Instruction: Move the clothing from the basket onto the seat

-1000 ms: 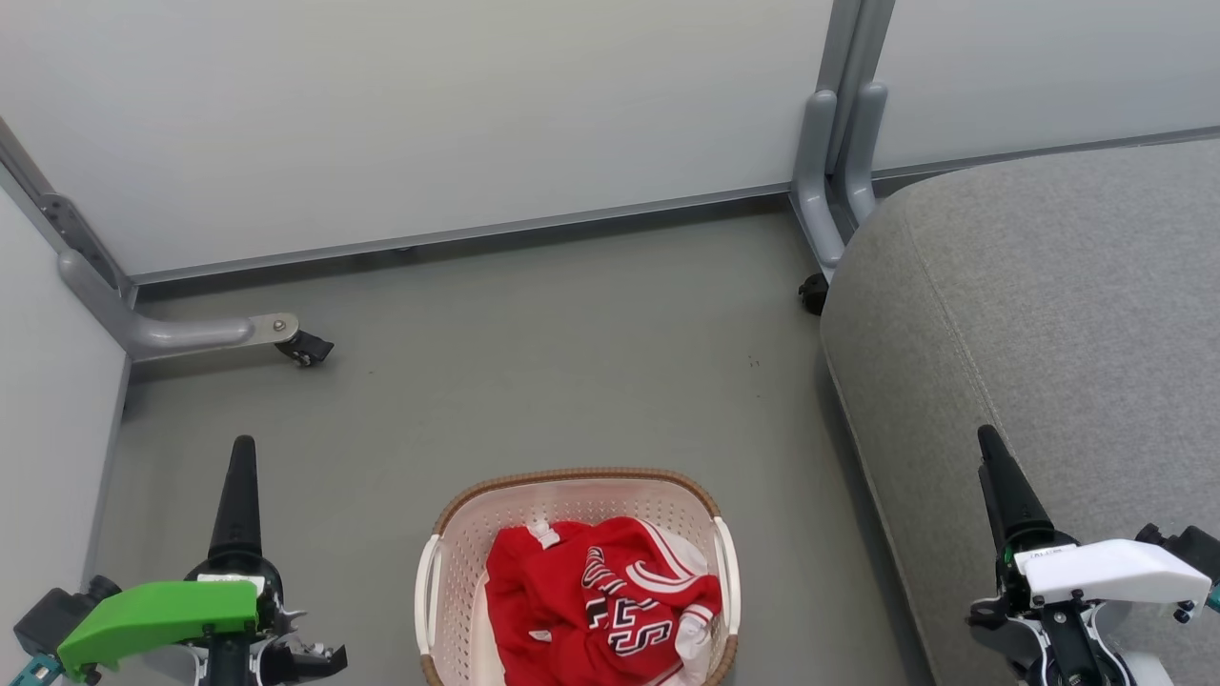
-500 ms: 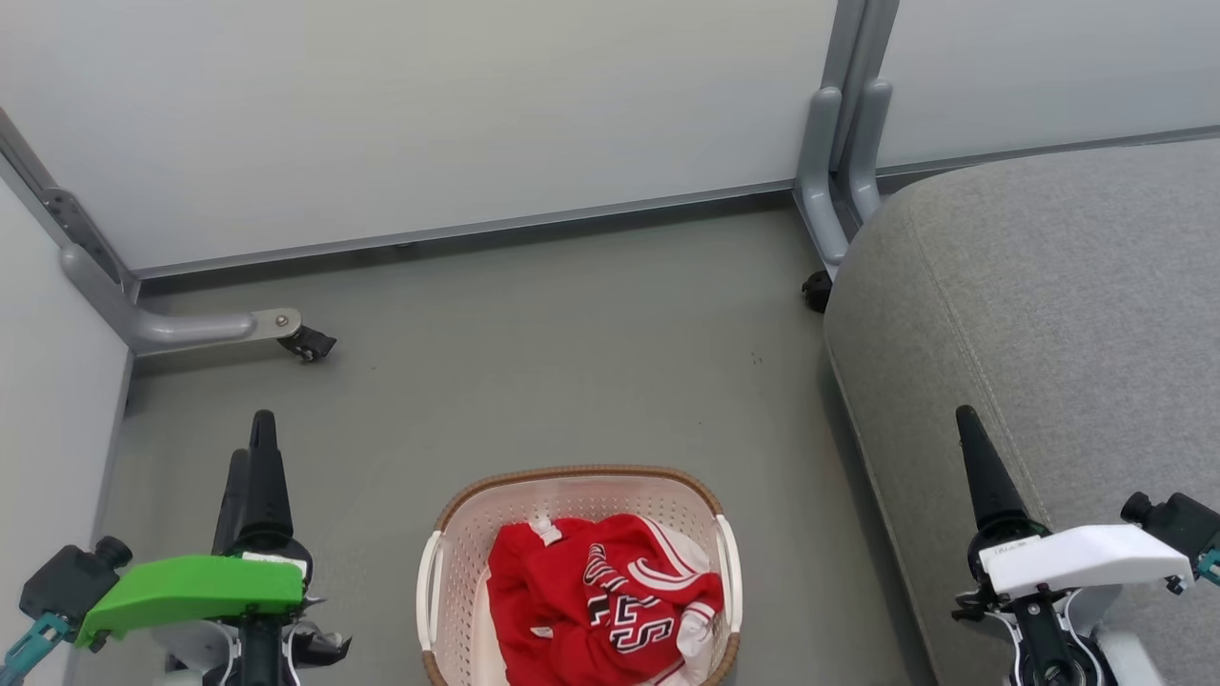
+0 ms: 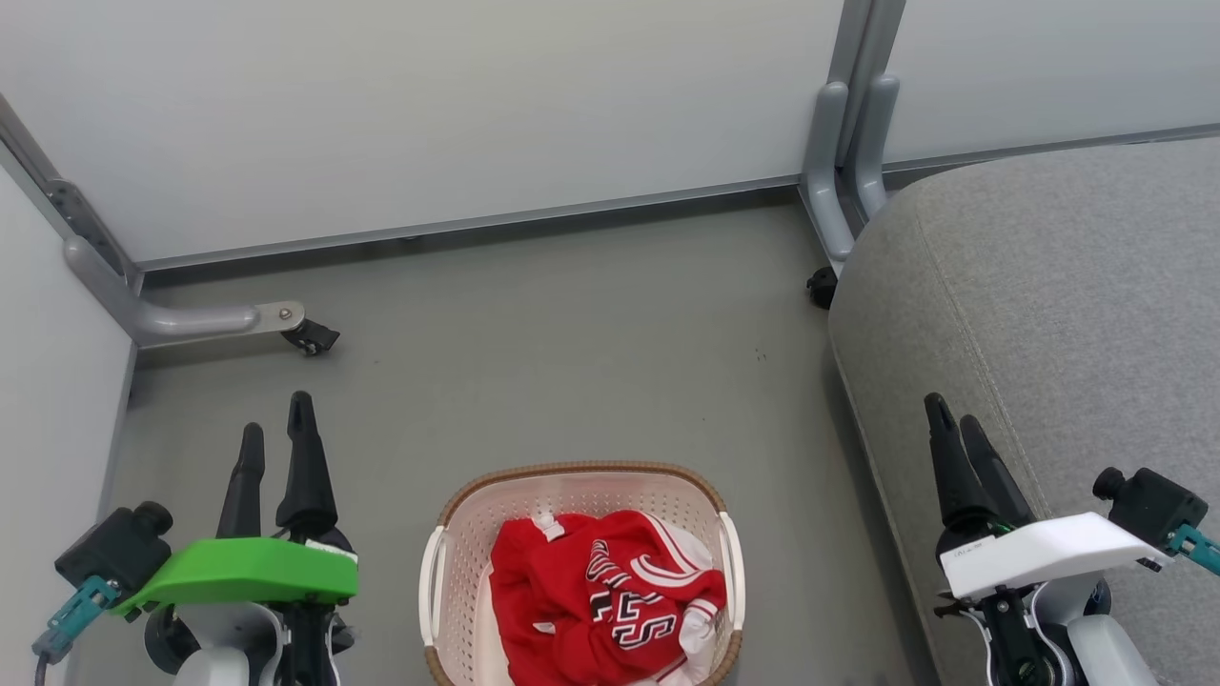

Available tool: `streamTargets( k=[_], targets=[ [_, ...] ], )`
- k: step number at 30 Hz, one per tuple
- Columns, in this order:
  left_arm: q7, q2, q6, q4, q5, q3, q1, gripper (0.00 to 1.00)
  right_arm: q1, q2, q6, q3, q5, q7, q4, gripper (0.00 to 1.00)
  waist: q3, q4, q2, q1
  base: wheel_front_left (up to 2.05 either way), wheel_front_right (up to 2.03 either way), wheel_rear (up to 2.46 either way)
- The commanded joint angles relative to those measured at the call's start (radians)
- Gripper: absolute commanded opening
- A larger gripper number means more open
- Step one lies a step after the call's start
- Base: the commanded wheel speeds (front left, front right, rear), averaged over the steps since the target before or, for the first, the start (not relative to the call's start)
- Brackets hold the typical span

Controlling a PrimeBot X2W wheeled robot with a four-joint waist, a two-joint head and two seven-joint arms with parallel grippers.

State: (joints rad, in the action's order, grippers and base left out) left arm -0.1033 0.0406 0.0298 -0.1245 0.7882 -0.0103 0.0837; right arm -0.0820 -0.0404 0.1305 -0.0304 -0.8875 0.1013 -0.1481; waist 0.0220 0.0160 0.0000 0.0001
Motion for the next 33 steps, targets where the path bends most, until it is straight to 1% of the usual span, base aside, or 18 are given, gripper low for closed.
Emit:
streamTargets(
  k=[1,11,20,33],
  targets=[
    [-0.010,0.008,-0.006,0.016,-0.044,-0.008,0.030,1.00,-0.024,-0.007,0.000,-0.005,0.035,0.012,0.018,1.00,0.000,0.001,0.0000,0.0000,0.00,0.00,0.00],
    [-0.038,0.009,-0.024,0.007,-0.188,-0.040,0.031,1.00,-0.025,-0.008,0.000,-0.023,0.181,0.040,0.020,1.00,0.002,0.006,0.0000,0.0000,0.00,0.00,0.00],
    [-0.062,0.010,-0.039,0.005,-0.302,-0.064,0.032,1.00,-0.025,-0.009,0.000,-0.037,0.287,0.063,0.023,1.00,0.008,0.011,0.0000,0.0000,0.00,0.00,0.00],
    [-0.092,0.011,-0.052,0.011,-0.429,-0.090,0.036,1.00,-0.030,-0.010,0.000,-0.044,0.447,0.094,0.014,1.00,0.016,0.016,0.0000,0.0000,0.00,0.00,0.00]
  ],
)
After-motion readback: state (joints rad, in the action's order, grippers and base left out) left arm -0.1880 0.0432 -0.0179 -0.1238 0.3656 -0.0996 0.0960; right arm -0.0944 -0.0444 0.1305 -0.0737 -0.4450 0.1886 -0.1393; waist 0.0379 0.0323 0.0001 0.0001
